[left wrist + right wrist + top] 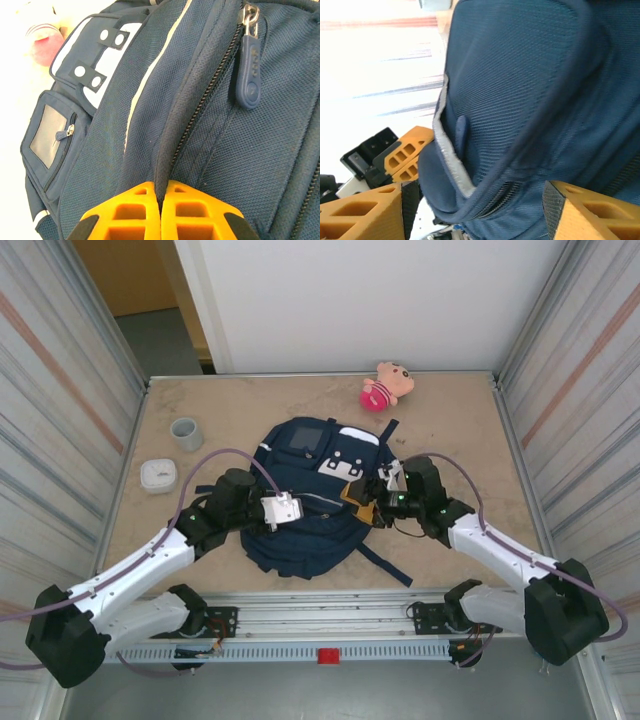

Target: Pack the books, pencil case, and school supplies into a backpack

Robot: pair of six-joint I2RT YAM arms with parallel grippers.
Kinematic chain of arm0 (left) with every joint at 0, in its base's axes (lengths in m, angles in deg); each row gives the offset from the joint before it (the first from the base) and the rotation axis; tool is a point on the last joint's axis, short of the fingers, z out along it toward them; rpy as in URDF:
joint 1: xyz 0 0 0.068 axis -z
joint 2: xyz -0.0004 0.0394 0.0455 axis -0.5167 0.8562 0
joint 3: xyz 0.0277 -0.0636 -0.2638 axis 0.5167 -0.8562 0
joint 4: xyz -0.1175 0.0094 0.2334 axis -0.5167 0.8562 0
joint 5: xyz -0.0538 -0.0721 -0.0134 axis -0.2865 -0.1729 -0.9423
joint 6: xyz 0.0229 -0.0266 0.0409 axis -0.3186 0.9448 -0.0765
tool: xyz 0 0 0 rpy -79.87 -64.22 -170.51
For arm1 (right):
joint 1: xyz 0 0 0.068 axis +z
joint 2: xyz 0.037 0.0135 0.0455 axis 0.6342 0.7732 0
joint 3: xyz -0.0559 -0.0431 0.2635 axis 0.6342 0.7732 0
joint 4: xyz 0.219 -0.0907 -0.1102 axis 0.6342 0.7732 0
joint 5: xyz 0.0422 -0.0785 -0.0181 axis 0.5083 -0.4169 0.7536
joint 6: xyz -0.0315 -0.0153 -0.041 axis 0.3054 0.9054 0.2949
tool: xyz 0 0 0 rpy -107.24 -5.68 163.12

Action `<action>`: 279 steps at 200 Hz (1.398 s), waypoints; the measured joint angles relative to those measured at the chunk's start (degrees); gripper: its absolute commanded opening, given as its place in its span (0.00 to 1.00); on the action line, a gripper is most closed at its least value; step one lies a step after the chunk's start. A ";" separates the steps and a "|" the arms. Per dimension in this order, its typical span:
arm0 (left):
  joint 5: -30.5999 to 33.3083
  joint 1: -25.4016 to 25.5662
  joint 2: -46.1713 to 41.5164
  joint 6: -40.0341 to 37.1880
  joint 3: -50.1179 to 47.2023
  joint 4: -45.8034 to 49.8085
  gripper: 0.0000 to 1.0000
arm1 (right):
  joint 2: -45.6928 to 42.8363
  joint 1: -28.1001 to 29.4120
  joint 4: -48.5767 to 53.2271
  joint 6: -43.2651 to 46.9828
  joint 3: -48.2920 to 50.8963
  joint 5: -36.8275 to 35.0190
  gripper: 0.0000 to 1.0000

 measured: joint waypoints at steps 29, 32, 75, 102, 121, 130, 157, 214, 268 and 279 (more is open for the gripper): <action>-0.37 0.00 0.00 0.00 0.00 -0.02 0.00 | 1.57 0.13 -5.22 -4.09 0.26 0.48 0.64; -0.37 0.00 0.00 0.00 0.00 -0.02 0.00 | 1.70 0.22 -5.64 -4.42 0.26 0.50 0.63; -0.24 0.00 0.02 -0.02 -0.02 -0.02 0.00 | 3.50 1.20 -9.73 -8.46 0.26 0.20 0.58; 0.31 0.00 0.35 -0.02 -0.02 0.02 0.00 | 4.92 1.84 -11.28 -10.23 0.26 -0.09 0.43; 1.09 0.09 0.39 -0.04 -0.02 0.11 0.00 | 5.55 2.27 -11.65 -11.50 0.26 -0.70 0.25; 1.55 0.15 0.39 -0.04 -0.02 0.22 0.00 | 5.73 2.40 -11.58 -11.54 0.26 -0.94 0.19; 2.40 0.81 0.37 0.83 -0.02 1.11 0.14 | 5.79 2.69 -11.52 -11.41 0.26 -1.75 0.06; 5.42 8.98 -10.19 21.05 2.23 7.48 0.57 | 6.05 4.17 -12.33 -11.28 0.24 -2.60 0.01; 10.08 11.91 -13.60 55.54 5.90 15.21 0.65 | 6.05 4.63 -11.23 -9.75 -0.57 -2.95 0.01; 10.45 11.91 -11.74 60.78 5.88 16.48 0.65 | 6.03 4.68 -10.84 -9.35 -0.94 -3.08 0.01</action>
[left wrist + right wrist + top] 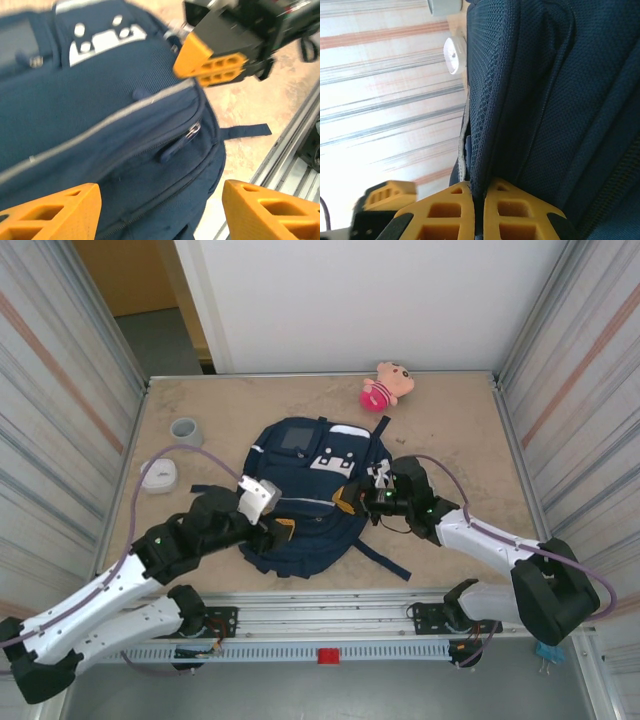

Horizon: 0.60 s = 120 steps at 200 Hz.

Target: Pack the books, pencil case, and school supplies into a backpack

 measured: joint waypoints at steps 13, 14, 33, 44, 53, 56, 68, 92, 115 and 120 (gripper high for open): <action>0.00 0.00 2.60 4.42 0.00 0.61 0.66 | -0.07 0.04 1.09 0.81 -0.48 -0.20 0.00; 0.00 0.00 2.95 4.85 0.00 0.70 0.66 | -0.07 0.07 1.16 0.85 -0.50 -0.22 0.00; -0.24 0.00 7.61 9.25 0.00 0.61 0.69 | -0.55 0.26 2.21 1.29 -0.68 -0.87 0.00; -0.68 0.00 9.66 10.71 0.00 0.09 0.70 | -0.76 0.26 2.67 1.55 -0.72 -1.07 0.00; -1.11 0.00 11.13 11.72 0.00 -0.74 0.70 | -0.92 0.26 2.82 1.95 -0.76 -1.11 0.00; -1.31 0.00 11.63 12.02 0.00 -1.20 0.70 | -0.92 0.26 2.86 1.97 -0.76 -1.11 0.00; -2.01 0.31 13.07 12.63 0.00 -3.17 0.70 | -1.09 0.26 2.97 2.34 -0.76 -1.16 0.00; -2.62 1.84 15.47 12.94 0.26 -6.27 0.68 | -1.29 0.26 3.37 2.49 -0.76 -1.46 0.00; -2.60 3.37 18.01 12.48 1.49 -8.28 0.67 | -1.29 0.26 3.54 2.54 -0.79 -1.55 0.00; -2.58 3.50 18.56 12.41 1.77 -8.55 0.67 | -1.29 0.26 3.63 2.56 -0.79 -1.57 0.00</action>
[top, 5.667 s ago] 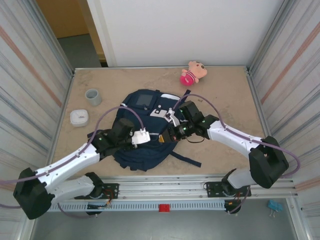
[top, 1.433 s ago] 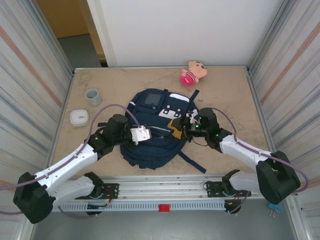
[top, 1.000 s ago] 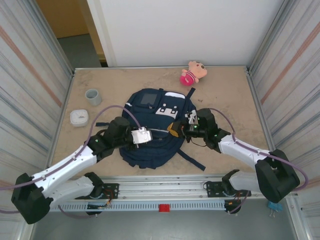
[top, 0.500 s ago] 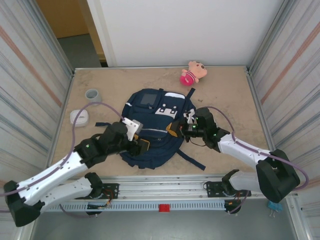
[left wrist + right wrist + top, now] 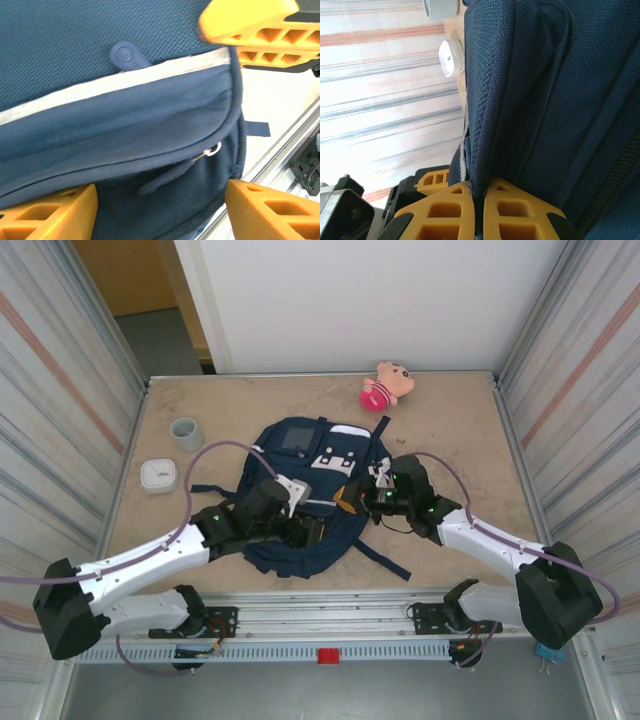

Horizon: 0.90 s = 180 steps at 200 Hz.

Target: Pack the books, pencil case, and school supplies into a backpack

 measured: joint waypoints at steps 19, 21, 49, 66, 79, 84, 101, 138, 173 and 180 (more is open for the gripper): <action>0.04 0.13 2.19 -0.39 1.11 -0.13 0.63 | 0.00 0.00 0.44 0.00 -0.17 -0.39 0.00; 0.09 0.13 2.40 -0.48 1.22 -0.13 0.62 | 0.00 0.00 0.52 0.00 -0.22 -0.44 0.00; 0.63 0.24 4.81 -1.84 2.32 -0.20 0.39 | 0.00 0.00 1.09 0.22 -0.61 -1.03 0.00; 1.40 0.33 5.70 -2.34 2.93 -0.02 0.30 | 0.00 0.00 1.44 0.52 -0.70 -1.31 0.00; 1.49 0.57 6.08 -2.91 3.21 0.20 0.21 | -0.02 0.00 1.95 1.16 -0.85 -1.60 0.00; 1.36 0.81 6.14 -3.28 3.32 0.13 0.17 | -0.07 0.00 2.05 1.38 -0.90 -1.68 0.00; 1.05 1.81 6.19 -4.17 3.78 -1.03 0.07 | -0.22 -0.07 2.49 1.77 -0.96 -1.68 0.00; 1.55 2.40 4.85 -5.11 4.07 -1.79 0.00 | -0.61 -2.73 4.28 4.31 -1.27 0.94 0.00; 6.05 1.64 -1.81 -5.22 1.64 0.46 0.00 | -1.79 -8.55 8.50 9.11 -1.77 6.67 0.00; 6.67 0.76 -3.87 -5.05 0.28 1.22 0.00 | -2.14 -10.05 9.73 10.62 -1.84 8.11 0.00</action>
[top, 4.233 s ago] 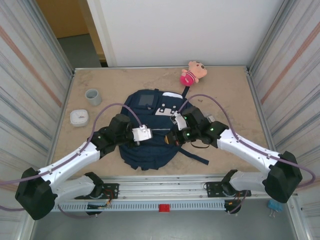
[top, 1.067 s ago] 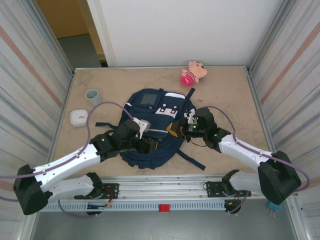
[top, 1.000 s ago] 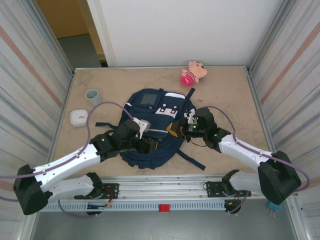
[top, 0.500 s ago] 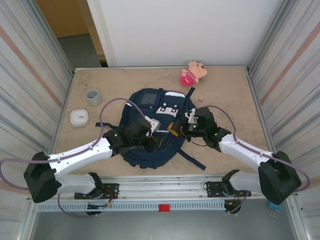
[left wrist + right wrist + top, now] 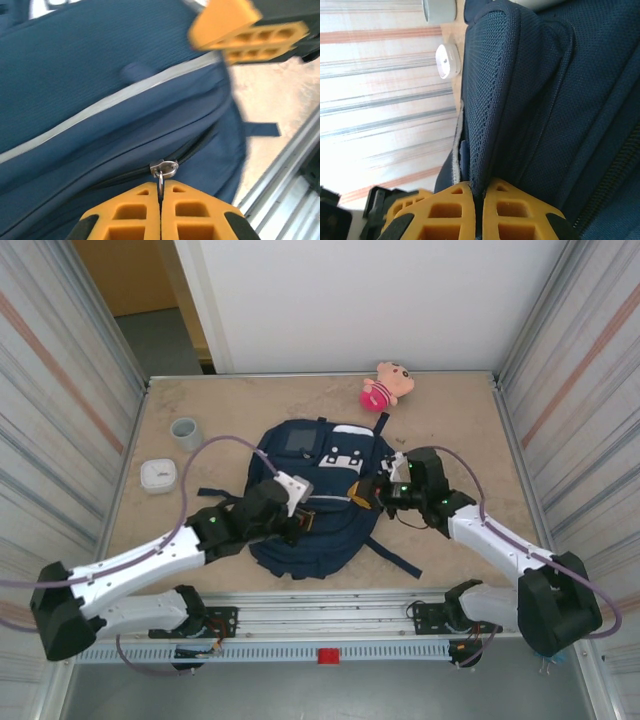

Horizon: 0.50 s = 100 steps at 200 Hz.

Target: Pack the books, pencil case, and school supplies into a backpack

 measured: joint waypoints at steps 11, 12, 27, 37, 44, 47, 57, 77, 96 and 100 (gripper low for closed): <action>0.90 -1.79 -3.08 0.24 -2.14 1.09 0.00 | -0.33 -2.34 2.16 2.34 -0.22 2.21 0.03; 1.03 -2.05 -3.54 0.26 -2.45 1.29 0.00 | -0.33 -2.49 2.32 2.58 -0.24 2.32 0.05; 1.68 -4.96 -7.98 0.42 -5.55 2.89 0.00 | -0.37 -5.99 6.03 6.88 -1.03 4.50 0.41; 1.66 -6.67 -10.27 0.39 -7.19 3.19 0.00 | -0.57 -7.85 8.90 11.13 -2.16 4.42 0.51; 1.53 -7.54 -11.43 0.22 -8.00 3.37 0.00 | -0.96 -8.87 11.08 14.62 -3.39 3.69 0.55; 1.36 -7.87 -11.91 0.17 -8.33 3.41 0.00 | -1.29 -9.22 11.98 16.06 -3.91 3.19 0.57; 0.79 -8.83 -13.22 -0.20 -9.11 3.21 0.00 | -2.86 -9.33 14.40 21.51 -5.64 1.31 0.63; -1.09 -9.33 -14.03 -1.20 -9.62 1.38 0.00 | -9.03 -6.03 16.87 31.61 -7.26 -4.26 0.70; -3.48 -9.33 -13.31 -1.99 -9.62 -0.48 0.00 | -15.23 1.64 16.55 42.91 -7.26 -9.27 0.70; -4.04 -9.33 -13.05 -2.08 -9.62 -0.90 0.00 | -16.09 3.69 16.26 45.53 -7.23 -10.47 0.70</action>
